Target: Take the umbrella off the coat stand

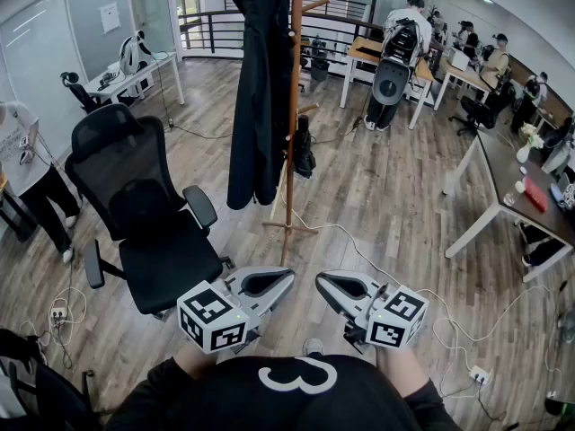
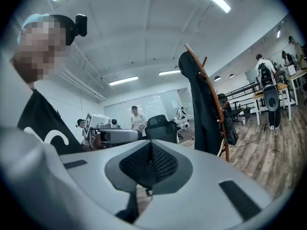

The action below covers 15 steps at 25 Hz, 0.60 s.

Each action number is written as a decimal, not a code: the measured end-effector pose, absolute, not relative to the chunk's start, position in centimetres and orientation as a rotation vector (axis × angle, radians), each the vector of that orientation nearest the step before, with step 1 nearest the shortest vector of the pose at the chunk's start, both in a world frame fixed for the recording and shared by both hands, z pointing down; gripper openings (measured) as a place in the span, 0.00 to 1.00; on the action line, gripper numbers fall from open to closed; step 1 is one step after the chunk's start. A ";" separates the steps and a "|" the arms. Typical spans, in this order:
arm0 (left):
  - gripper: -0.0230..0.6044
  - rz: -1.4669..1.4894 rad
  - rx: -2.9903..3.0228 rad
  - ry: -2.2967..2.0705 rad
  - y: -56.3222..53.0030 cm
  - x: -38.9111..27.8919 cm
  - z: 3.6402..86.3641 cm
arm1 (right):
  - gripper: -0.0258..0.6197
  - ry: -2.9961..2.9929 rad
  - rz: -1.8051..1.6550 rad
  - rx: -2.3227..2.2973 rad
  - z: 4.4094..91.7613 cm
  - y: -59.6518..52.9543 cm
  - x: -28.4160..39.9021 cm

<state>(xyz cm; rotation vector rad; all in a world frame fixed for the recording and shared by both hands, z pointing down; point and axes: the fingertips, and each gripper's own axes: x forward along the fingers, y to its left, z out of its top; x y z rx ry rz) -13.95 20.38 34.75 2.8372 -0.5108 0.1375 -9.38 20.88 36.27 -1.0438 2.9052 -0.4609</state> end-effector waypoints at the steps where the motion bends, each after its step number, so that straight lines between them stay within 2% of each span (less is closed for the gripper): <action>1: 0.06 0.140 2.834 -0.513 20.2 -13.8 34.9 | 0.08 2.909 -0.460 -1.040 36.4 20.6 -9.3; 15: 0.06 0.164 2.776 -0.547 14.4 -9.9 36.9 | 0.08 2.931 -0.503 -1.026 37.8 14.5 -5.6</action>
